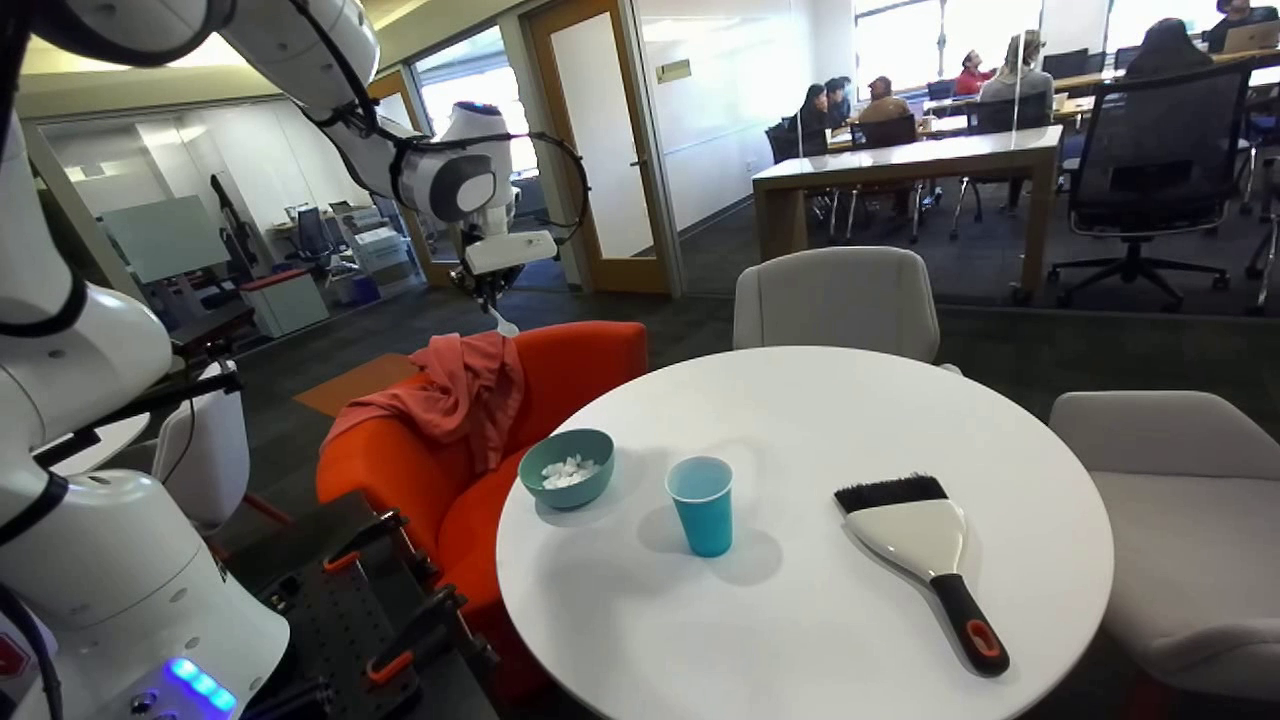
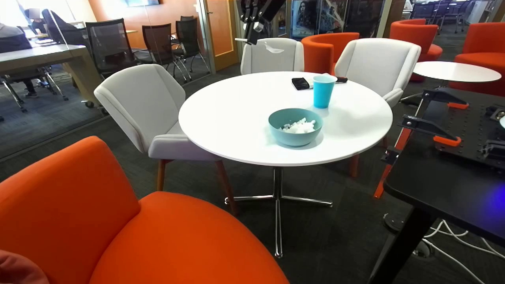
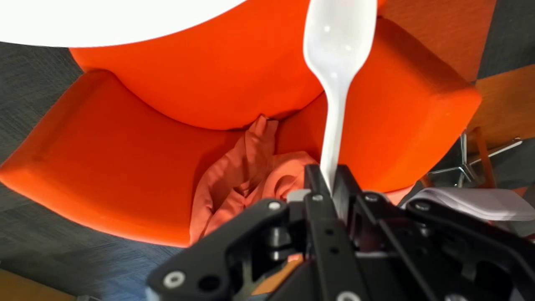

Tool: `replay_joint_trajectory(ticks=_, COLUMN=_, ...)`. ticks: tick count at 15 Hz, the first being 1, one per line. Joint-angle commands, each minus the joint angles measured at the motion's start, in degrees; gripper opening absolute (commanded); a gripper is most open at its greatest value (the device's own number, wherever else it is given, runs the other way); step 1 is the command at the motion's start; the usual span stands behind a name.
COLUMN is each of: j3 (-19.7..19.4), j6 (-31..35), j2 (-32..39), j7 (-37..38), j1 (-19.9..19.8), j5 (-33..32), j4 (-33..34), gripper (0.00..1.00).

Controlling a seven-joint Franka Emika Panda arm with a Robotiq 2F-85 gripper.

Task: Use the spoon to stir the contents of the bowl

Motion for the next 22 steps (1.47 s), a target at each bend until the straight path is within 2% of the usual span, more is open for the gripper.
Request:
replay_joint_trajectory(ticks=1, j3=-0.6, j6=4.8, j2=-1.7, j7=1.8, j1=0.3, j5=7.3, j4=-1.0, gripper=0.03)
replay_joint_trajectory(ticks=4, j3=-1.1, j6=11.2, j2=-4.7, j7=5.4, j1=0.1, j5=11.9, j4=-2.8, gripper=0.03)
replay_joint_trajectory(ticks=9, j3=-2.7, j6=21.8, j2=-11.0, j7=14.2, j1=-0.5, j5=11.6, j4=-8.7, gripper=0.03)
replay_joint_trajectory(ticks=12, j3=-3.0, j6=21.5, j2=-16.6, j7=21.0, j1=-0.1, j5=13.2, j4=-12.0, gripper=0.03)
replay_joint_trajectory(ticks=13, j3=-2.7, j6=18.4, j2=-17.1, j7=23.7, j1=0.0, j5=14.0, j4=-12.3, gripper=0.03)
replay_joint_trajectory(ticks=14, j3=-3.0, j6=19.9, j2=-11.2, j7=19.0, j1=-0.3, j5=11.6, j4=-10.2, gripper=0.03)
replay_joint_trajectory(ticks=15, j3=-3.0, j6=19.9, j2=-12.1, j7=19.6, j1=-0.2, j5=11.7, j4=-10.8, gripper=0.11)
replay_joint_trajectory(ticks=18, j3=-3.0, j6=19.9, j2=-11.9, j7=19.5, j1=-0.1, j5=11.7, j4=-10.7, gripper=0.11)
replay_joint_trajectory(ticks=19, j3=-3.1, j6=19.9, j2=-11.7, j7=19.5, j1=-0.2, j5=11.7, j4=-10.6, gripper=0.03)
replay_joint_trajectory(ticks=20, j3=-4.6, j6=18.1, j2=-14.6, j7=22.3, j1=1.2, j5=11.9, j4=-10.6, gripper=0.03)
replay_joint_trajectory(ticks=21, j3=-7.5, j6=20.0, j2=-20.3, j7=25.7, j1=3.7, j5=11.1, j4=-11.5, gripper=0.03)
replay_joint_trajectory(ticks=22, j3=-8.3, j6=19.7, j2=-21.2, j7=26.8, j1=4.3, j5=10.8, j4=-11.5, gripper=0.03)
